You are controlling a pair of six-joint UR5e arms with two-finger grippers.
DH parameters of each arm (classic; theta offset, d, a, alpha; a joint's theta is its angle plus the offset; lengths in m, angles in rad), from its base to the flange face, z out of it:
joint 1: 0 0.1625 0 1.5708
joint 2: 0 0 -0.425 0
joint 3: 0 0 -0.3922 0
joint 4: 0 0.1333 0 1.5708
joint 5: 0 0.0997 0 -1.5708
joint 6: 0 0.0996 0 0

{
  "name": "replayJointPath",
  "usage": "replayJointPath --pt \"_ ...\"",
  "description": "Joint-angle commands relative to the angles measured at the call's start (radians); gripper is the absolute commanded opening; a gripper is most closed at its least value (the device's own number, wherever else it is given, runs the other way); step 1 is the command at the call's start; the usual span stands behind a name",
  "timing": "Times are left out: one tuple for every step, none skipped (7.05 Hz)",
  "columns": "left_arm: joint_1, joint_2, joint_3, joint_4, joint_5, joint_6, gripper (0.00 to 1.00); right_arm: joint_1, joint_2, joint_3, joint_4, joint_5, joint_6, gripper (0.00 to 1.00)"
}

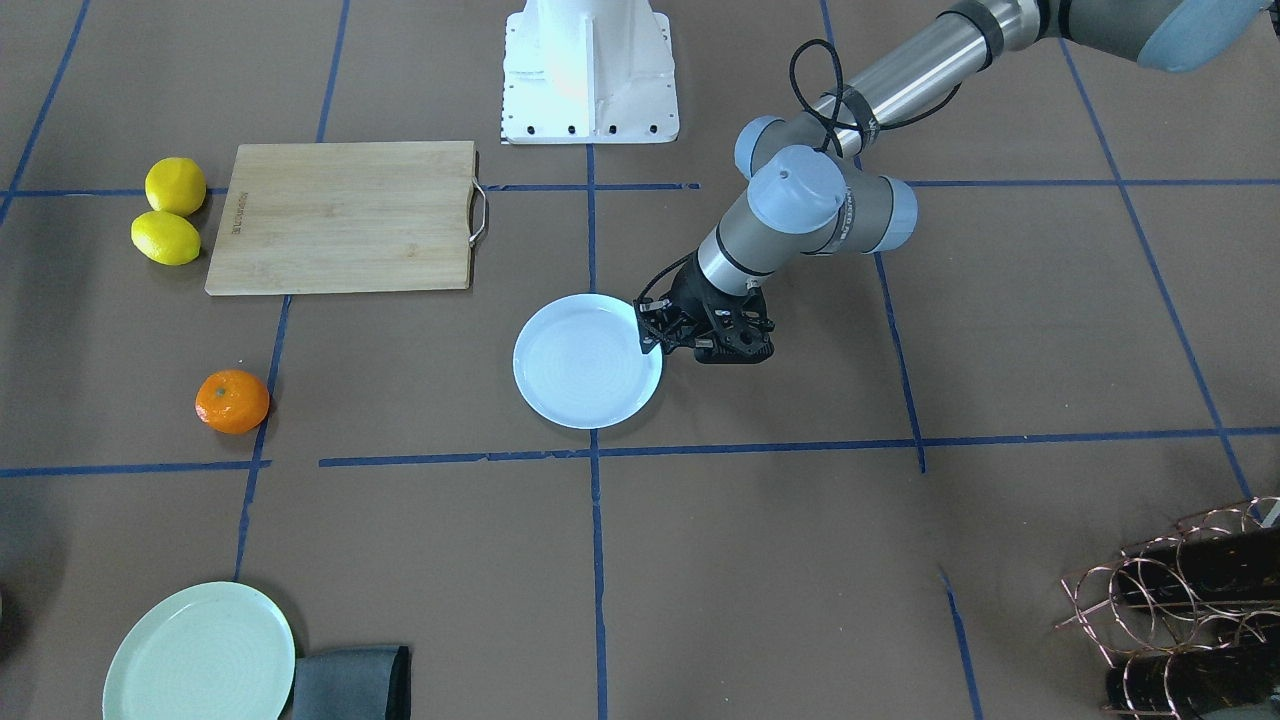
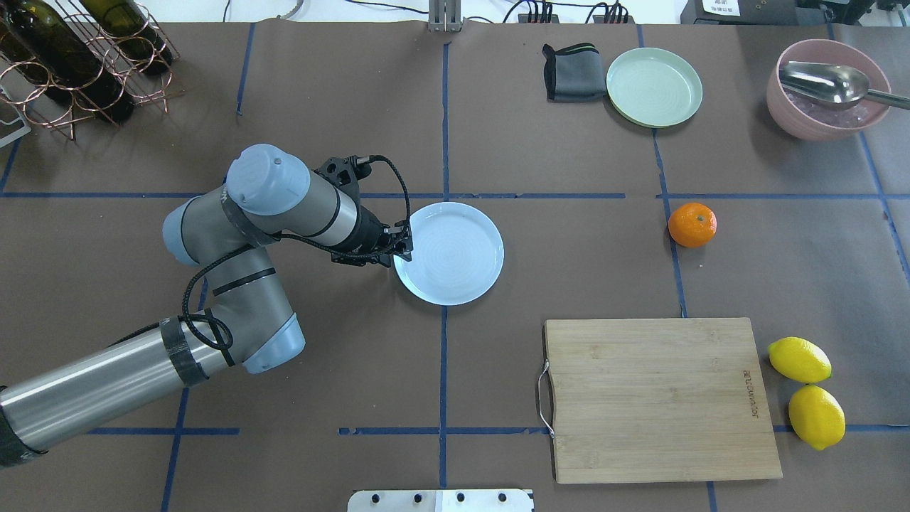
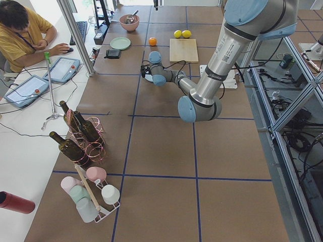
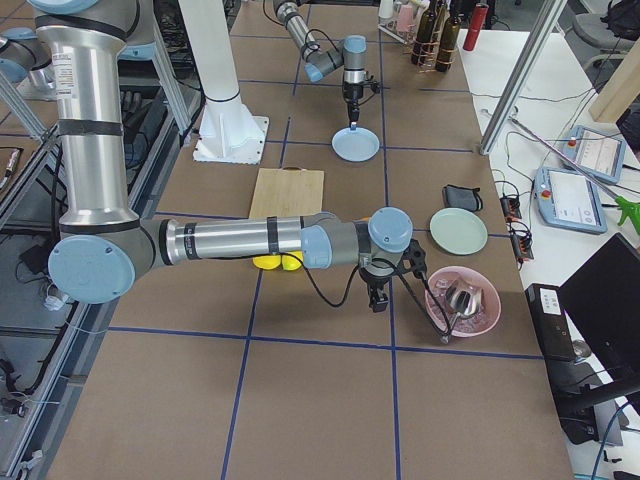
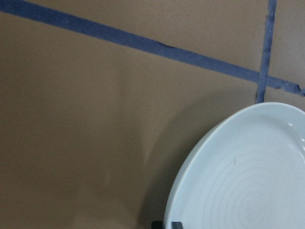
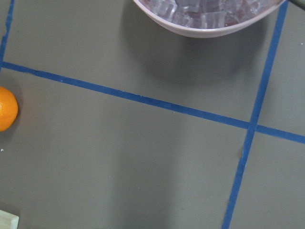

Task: Pick orange to plate
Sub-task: 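Grasp the orange with the right gripper while the left gripper holds the plate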

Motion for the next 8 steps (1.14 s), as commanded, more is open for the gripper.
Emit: replayJointPath --pt "-0.038 0.02 -0.103 -0.001 -0.001 -0.01 0.99 -0.149 0.025 0.027 0.176 -0.006 0.389 1.0" --pt "-0.04 0.047 -0.141 -0.001 -0.001 -0.01 0.99 -0.243 0.062 0.029 0.292 -0.065 0.593 1.0" --pt "-0.041 0.05 -0.146 -0.001 -0.001 -0.012 0.99 -0.328 0.077 0.033 0.352 -0.158 0.74 1.0" --pt "-0.041 0.052 -0.146 -0.001 -0.001 -0.012 0.99 -0.39 0.121 0.032 0.374 -0.244 0.837 1.0" --pt "-0.041 0.052 -0.146 -0.001 0.0 -0.012 0.99 -0.454 0.158 0.024 0.373 -0.304 0.892 1.0" --pt "-0.041 0.054 -0.146 0.0 0.0 -0.012 0.99 -0.505 0.162 0.027 0.374 -0.378 0.914 1.0" --pt "-0.04 0.064 -0.146 0.0 0.0 -0.01 0.99 -0.537 0.162 0.024 0.376 -0.406 0.919 1.0" --pt "-0.04 0.069 -0.145 -0.001 0.0 -0.007 0.99 -0.562 0.162 0.024 0.371 -0.441 0.919 1.0"
